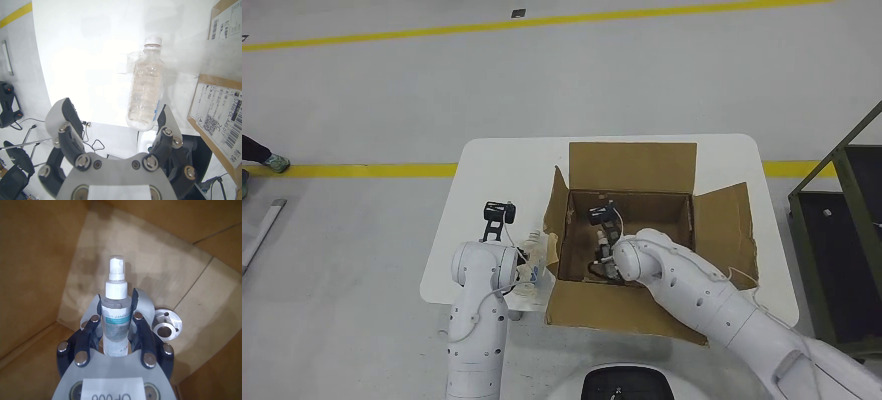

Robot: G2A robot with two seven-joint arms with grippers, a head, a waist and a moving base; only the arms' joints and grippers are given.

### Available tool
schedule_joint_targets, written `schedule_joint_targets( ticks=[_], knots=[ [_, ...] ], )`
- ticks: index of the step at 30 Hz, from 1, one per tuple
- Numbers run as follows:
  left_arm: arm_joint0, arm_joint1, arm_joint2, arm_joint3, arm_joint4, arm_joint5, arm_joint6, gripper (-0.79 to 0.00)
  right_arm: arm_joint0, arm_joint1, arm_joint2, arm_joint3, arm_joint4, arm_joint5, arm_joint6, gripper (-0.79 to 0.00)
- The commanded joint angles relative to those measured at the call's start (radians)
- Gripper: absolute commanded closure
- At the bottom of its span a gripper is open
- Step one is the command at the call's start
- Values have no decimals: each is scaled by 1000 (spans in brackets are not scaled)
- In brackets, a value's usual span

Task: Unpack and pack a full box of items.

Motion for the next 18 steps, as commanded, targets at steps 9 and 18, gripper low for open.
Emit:
schedule_joint_targets(
  ticks=[9,18],
  knots=[
    [0,0,0,0,0,0,0,-785,-360,131,399,-648,-60,-98,22,0],
    [0,0,0,0,0,0,0,-785,-816,192,981,-1101,-47,-184,-153,0]
  ],
)
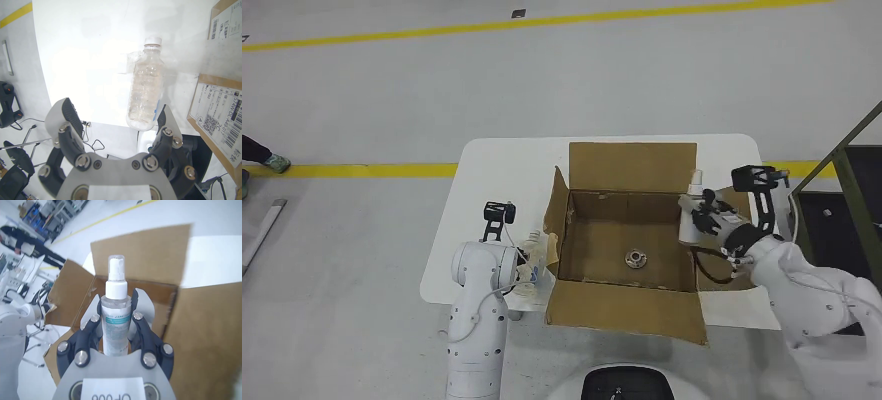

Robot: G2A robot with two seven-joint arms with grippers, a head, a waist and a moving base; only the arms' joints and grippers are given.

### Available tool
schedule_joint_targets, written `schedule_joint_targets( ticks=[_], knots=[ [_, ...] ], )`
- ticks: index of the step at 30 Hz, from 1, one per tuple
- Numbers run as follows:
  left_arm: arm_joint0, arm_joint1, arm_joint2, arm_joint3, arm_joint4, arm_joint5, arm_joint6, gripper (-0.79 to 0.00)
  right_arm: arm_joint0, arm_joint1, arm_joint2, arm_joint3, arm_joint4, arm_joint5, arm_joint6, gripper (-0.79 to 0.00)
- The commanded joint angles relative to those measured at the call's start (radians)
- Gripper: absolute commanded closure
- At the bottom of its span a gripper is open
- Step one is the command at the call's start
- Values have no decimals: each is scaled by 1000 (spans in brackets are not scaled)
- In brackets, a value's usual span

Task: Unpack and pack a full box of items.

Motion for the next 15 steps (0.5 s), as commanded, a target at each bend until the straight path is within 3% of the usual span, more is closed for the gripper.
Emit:
schedule_joint_targets(
  ticks=[1,7,11,15],
  knots=[
    [0,0,0,0,0,0,0,-785,-107,4,140,-62,-23,15,-33,0],
    [0,0,0,0,0,0,0,-785,-289,13,369,-21,-45,-19,20,0],
    [0,0,0,0,0,0,0,-785,-300,22,344,85,-133,-62,140,0],
    [0,0,0,0,0,0,0,-785,-225,26,257,227,-182,-83,159,0]
  ],
)
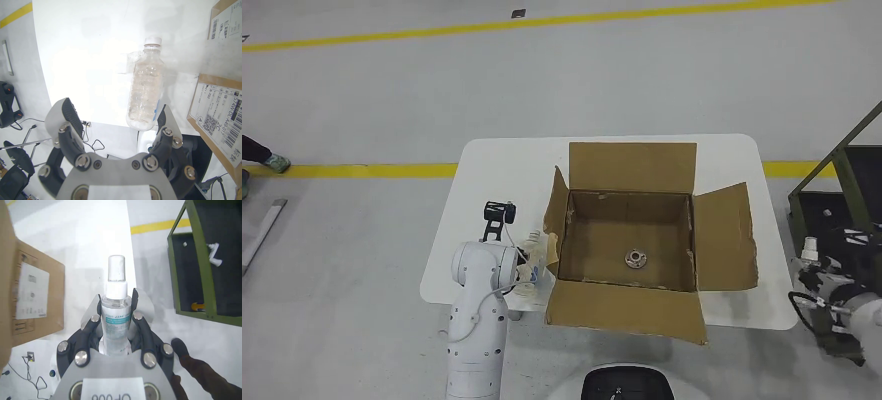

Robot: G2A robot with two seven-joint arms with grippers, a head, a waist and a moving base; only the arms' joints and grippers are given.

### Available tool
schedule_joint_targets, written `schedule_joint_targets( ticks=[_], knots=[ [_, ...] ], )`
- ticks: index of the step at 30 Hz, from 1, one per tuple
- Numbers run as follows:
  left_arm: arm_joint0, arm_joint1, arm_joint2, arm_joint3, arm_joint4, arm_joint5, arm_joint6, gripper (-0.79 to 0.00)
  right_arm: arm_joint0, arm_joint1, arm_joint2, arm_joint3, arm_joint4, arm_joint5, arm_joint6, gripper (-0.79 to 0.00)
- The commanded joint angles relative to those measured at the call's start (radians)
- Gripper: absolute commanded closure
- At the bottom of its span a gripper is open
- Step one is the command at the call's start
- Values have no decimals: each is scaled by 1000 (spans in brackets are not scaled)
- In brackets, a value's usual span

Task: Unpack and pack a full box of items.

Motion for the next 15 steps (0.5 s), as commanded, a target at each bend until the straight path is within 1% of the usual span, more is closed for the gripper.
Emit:
schedule_joint_targets(
  ticks=[1,3,5,9,13,15],
  knots=[
    [0,0,0,0,0,0,0,-785,49,1,-61,77,-25,-18,8,0],
    [0,0,0,0,0,0,0,-785,96,3,-106,134,-75,-19,13,0],
    [0,0,0,0,0,0,0,-785,141,1,-158,189,-72,-36,14,0],
    [0,0,0,0,0,0,0,-785,199,2,-230,240,-131,-47,50,0],
    [0,0,0,0,0,0,0,-785,227,2,-269,272,-157,-47,71,-175],
    [0,0,0,0,0,0,0,-785,231,2,-275,282,-161,-45,70,-289]
  ],
)
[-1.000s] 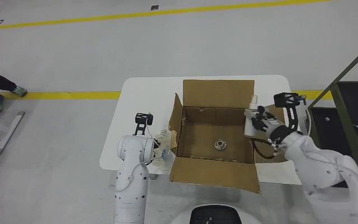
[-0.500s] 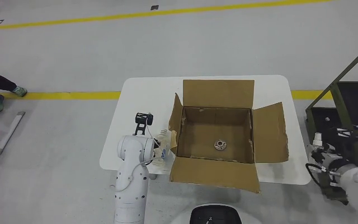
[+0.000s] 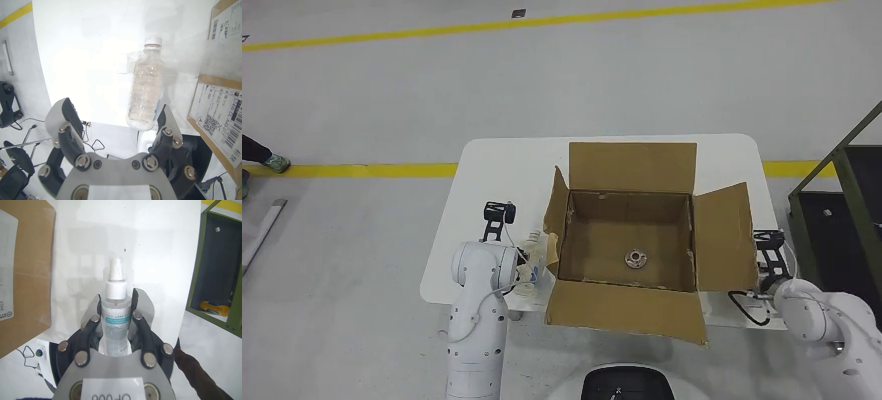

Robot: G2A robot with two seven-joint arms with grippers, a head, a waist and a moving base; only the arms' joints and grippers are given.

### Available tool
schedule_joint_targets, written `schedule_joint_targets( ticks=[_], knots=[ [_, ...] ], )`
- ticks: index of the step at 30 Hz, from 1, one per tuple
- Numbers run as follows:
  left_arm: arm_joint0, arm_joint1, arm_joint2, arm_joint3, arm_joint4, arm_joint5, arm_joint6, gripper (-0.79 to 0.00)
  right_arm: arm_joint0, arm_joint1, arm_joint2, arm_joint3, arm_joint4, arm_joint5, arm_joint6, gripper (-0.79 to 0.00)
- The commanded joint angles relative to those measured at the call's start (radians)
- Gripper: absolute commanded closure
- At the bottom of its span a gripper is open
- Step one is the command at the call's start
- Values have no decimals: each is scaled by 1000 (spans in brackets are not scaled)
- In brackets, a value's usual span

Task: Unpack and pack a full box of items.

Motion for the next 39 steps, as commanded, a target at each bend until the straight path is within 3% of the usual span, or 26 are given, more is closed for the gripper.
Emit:
schedule_joint_targets(
  ticks=[1,3,5,10,14,15,16,17,18,21,25,28,33,36,39],
  knots=[
    [0,0,0,0,0,0,0,-785,1,0,-4,6,-1,3,-2,-372],
    [0,0,0,0,0,0,0,-785,-4,1,-4,4,-2,4,0,-613],
    [0,0,0,0,0,0,0,-785,-10,2,1,-5,0,7,-1,-763],
    [0,0,0,0,0,0,0,-785,-43,5,35,-60,13,26,-18,-785],
    [0,0,0,0,0,0,0,-785,-105,6,136,-213,90,79,-84,-785],
    [0,0,0,0,0,0,0,-785,-128,4,170,-269,123,102,-117,-739],
    [0,0,0,0,0,0,0,-785,-149,1,202,-332,165,119,-153,-514],
    [0,0,0,0,0,0,0,-785,-174,-1,229,-385,203,128,-184,-372],
    [0,0,0,0,0,0,0,-785,-196,-4,255,-444,243,141,-222,-336],
    [0,0,0,0,0,0,0,-785,-252,-13,278,-607,324,147,-308,0],
    [0,0,0,0,0,0,0,-785,-218,-11,173,-646,292,45,-353,0],
    [0,0,0,0,0,0,0,-785,-147,-10,-12,-635,140,62,-295,0],
    [0,0,0,0,0,0,0,-785,124,-32,-383,-345,-152,158,-181,0],
    [0,0,0,0,0,0,0,-785,286,-61,-540,-141,-229,221,-116,0],
    [0,0,0,0,0,0,0,-785,419,-92,-625,17,-200,268,-51,0]
  ],
)
